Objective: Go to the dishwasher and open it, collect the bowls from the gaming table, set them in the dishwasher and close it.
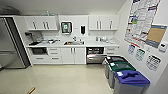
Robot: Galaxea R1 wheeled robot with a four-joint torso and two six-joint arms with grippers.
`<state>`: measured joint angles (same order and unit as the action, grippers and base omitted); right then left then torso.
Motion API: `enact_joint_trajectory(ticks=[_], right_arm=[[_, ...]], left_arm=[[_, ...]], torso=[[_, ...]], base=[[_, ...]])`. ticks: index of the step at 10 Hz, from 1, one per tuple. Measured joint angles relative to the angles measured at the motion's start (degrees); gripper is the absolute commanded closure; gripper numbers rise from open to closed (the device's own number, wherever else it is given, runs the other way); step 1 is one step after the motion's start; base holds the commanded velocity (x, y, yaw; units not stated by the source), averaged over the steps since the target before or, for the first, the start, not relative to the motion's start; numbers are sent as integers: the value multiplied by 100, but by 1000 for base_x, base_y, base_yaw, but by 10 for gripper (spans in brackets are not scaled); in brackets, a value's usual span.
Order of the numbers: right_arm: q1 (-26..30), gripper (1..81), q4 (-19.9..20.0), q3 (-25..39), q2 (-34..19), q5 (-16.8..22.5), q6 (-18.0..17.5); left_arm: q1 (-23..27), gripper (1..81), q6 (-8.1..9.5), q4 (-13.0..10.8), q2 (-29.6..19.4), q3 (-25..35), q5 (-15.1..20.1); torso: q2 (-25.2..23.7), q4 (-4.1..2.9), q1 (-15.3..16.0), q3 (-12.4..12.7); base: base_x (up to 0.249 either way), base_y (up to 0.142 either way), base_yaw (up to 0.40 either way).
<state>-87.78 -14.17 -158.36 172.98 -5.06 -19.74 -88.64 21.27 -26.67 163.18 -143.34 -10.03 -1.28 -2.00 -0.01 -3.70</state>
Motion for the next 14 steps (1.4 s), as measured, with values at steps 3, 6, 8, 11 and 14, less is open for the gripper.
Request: enact_joint_trajectory(ticks=[3, 6, 8, 11, 14], right_arm=[[0, 811, 0, -2, -5, -1, 0], [2, 811, 0, -2, 1, -1, 1], [5, 811, 0, 0, 4, -1, 1], [5, 811, 0, -2, 9, 0, 1], [2, 811, 2, 0, 15, 0, 1]], left_arm=[[0, 811, 0, 0, -9, 1, 0], [2, 811, 0, 0, -1, 1, -2], [0, 811, 0, 0, -1, 1, -2], [2, 811, 0, -2, -9, 1, -2], [0, 811, 0, -2, -4, 1, -2]], torso=[[0, 0, 0, 0], [0, 0, 1, 0], [0, 0, 0, 0], [0, 0, 1, 0], [0, 0, 1, 0]], base=[[164, 0, 0], [164, 0, 0], [164, 0, 0], [164, 0, 0], [164, 0, 0]])
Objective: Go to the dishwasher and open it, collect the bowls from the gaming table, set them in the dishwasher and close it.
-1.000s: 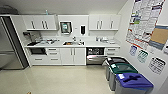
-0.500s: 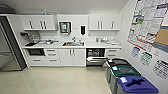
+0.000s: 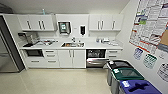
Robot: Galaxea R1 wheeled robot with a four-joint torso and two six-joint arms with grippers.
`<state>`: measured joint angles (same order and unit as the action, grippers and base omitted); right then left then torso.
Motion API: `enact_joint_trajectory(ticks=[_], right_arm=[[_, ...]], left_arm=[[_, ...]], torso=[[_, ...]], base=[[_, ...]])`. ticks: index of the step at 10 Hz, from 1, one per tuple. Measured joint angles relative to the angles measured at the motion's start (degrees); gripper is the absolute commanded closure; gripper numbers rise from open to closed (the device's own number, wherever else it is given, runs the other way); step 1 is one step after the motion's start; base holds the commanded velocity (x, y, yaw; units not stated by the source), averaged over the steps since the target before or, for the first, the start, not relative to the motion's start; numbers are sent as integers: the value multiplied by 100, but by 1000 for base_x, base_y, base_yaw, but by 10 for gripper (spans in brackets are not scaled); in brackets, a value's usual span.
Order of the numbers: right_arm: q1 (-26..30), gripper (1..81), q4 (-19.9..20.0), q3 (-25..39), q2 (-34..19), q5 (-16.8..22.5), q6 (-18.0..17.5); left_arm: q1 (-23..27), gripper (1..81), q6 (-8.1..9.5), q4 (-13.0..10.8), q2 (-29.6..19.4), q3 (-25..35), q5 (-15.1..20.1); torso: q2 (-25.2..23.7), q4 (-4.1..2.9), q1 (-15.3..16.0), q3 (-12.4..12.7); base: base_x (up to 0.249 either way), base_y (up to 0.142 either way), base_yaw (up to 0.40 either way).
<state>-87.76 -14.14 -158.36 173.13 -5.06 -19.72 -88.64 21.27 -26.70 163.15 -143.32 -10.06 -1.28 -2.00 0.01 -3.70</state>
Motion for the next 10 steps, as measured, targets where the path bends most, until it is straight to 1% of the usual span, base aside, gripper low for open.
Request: enact_joint_trajectory(ticks=[10], right_arm=[[13, 811, 1, 0, -15, -1, -1]], left_arm=[[5, 811, -2, -1, 9, 0, 0]], torso=[[0, 0, 2, 0]], base=[[163, 0, 0]])
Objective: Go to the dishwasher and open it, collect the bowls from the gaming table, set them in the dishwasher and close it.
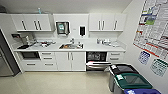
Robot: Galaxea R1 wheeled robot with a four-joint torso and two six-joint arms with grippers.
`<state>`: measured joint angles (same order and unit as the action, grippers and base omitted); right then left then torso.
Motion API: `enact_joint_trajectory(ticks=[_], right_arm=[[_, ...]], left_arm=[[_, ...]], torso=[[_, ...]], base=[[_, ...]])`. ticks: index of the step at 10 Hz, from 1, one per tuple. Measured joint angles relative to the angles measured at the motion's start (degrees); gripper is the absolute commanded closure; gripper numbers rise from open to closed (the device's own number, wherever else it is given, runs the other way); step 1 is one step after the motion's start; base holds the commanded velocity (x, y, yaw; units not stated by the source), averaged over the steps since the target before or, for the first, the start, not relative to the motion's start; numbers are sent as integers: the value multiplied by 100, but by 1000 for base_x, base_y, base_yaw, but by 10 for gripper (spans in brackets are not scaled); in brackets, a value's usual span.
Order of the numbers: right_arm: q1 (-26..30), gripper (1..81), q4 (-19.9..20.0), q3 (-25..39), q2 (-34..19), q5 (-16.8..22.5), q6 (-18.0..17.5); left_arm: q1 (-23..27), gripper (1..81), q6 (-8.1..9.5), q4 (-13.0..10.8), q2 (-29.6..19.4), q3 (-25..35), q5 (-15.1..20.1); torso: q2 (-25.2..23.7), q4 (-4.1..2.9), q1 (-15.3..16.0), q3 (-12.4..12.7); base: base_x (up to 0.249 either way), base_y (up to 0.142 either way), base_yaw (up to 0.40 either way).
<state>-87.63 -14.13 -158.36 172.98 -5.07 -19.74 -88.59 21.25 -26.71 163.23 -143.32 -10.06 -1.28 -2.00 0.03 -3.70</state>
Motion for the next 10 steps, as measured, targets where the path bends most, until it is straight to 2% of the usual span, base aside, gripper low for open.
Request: enact_joint_trajectory(ticks=[10], right_arm=[[4, 811, 0, 0, 0, 0, 0]], left_arm=[[17, 811, 2, 0, -6, 0, 0]], torso=[[0, 0, 0, 0]], base=[[139, 0, 0]])
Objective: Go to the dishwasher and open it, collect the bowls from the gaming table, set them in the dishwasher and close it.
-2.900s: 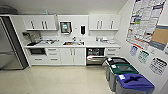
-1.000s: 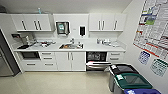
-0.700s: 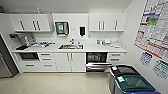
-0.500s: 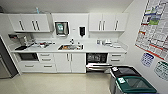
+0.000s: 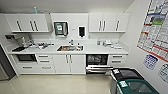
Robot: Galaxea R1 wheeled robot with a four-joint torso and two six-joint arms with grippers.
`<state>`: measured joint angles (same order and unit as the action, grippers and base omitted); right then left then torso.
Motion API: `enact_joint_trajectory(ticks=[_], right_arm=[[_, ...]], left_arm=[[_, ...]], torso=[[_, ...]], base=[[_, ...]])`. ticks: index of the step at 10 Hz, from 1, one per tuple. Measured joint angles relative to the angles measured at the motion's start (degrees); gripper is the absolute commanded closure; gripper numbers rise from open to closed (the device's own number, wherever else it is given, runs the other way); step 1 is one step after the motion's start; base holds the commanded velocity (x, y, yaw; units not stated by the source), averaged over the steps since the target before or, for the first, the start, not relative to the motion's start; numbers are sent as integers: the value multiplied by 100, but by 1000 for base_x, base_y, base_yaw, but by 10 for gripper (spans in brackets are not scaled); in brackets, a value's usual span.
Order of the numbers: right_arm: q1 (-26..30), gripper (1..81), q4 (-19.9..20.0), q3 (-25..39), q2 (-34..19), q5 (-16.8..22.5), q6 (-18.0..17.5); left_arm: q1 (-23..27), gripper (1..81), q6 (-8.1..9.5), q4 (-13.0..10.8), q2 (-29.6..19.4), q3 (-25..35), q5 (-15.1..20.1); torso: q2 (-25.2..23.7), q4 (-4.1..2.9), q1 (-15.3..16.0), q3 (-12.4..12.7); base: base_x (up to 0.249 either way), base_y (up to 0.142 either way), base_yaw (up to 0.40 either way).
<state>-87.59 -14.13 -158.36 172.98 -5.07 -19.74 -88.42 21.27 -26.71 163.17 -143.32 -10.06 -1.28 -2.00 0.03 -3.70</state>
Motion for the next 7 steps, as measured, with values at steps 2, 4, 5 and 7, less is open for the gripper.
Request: enact_joint_trajectory(ticks=[2, 4, 5, 7], right_arm=[[0, 811, 0, 0, 1, 0, 0], [5, 811, 0, 0, -5, -2, 0], [0, 811, 0, -2, -18, 4, 0], [-61, 811, -1, 4, 9, 22, 0]], left_arm=[[-2, 811, -2, 0, 1, 0, 0], [9, 811, -2, 0, 15, 2, 0], [-6, 811, -2, 0, 30, 5, 0], [-80, 811, -2, 0, -16, -1, 41]], torso=[[0, 0, 0, 0], [0, 0, 2, 0], [-2, 0, -3, 0], [-9, 0, -13, 5]], base=[[138, 0, 0], [138, 0, 0], [138, 0, 0], [138, 0, 0]])
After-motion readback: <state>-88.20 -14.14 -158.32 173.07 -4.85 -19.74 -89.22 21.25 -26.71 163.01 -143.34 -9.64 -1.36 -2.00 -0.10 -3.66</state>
